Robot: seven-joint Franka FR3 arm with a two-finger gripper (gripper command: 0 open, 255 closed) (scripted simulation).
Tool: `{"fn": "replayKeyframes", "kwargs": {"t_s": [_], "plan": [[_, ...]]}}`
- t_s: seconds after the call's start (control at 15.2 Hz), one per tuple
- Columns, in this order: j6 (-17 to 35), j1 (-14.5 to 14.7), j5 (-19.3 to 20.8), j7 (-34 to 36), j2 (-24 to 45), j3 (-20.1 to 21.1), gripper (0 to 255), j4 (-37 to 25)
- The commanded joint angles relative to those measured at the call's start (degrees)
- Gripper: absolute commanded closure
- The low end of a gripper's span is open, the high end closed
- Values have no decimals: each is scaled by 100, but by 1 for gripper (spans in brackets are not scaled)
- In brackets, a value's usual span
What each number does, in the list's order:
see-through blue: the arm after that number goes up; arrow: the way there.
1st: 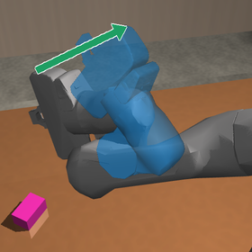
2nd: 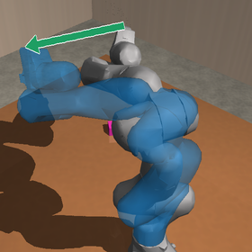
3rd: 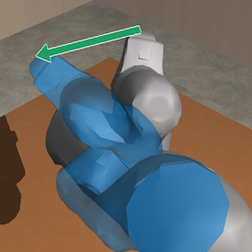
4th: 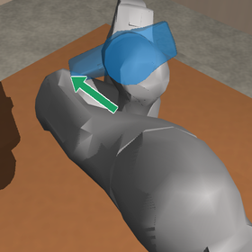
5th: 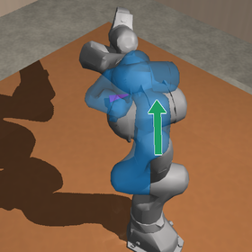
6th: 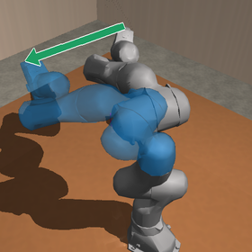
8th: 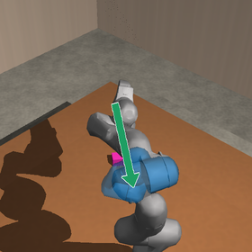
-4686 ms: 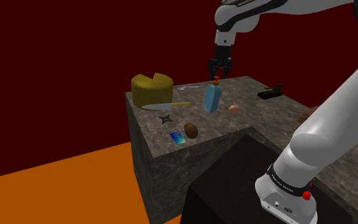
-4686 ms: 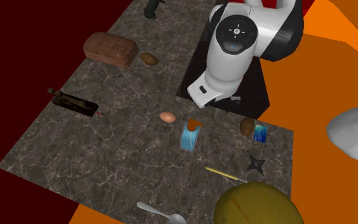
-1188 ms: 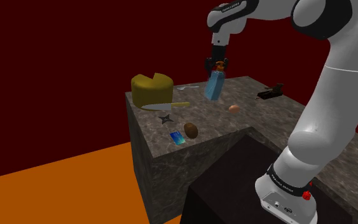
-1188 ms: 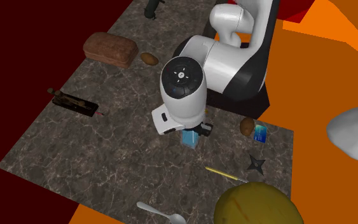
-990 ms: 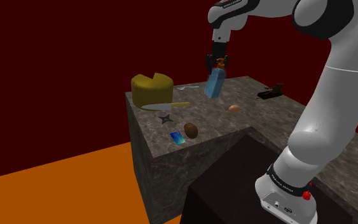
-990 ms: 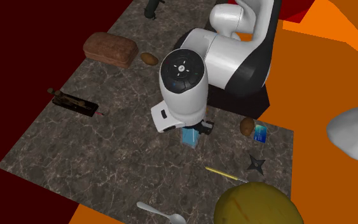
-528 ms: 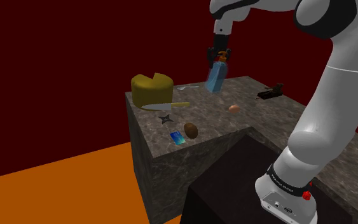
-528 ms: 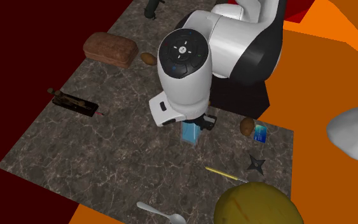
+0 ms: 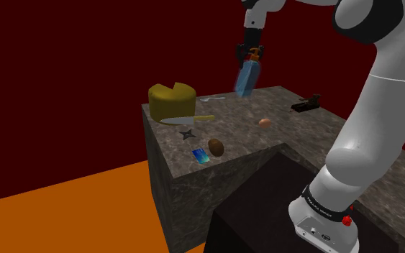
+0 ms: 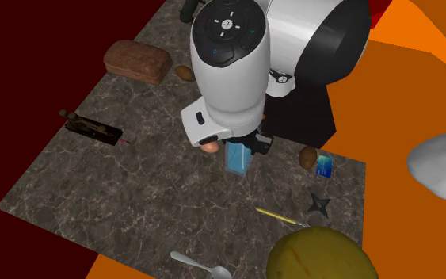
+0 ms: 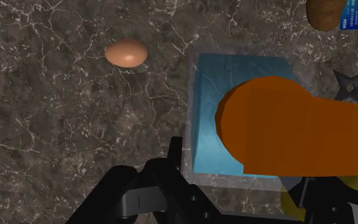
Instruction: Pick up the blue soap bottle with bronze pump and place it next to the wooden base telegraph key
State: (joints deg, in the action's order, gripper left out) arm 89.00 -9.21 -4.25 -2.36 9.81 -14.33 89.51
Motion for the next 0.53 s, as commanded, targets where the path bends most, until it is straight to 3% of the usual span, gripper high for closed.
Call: {"fn": "replayKeyframes", "kwargs": {"t_s": [0.0,0.46], "plan": [[-167,-5,-3,6,13,-2,255,-179],[-748,-36,-28,11,118,-13,255,-861]]}}
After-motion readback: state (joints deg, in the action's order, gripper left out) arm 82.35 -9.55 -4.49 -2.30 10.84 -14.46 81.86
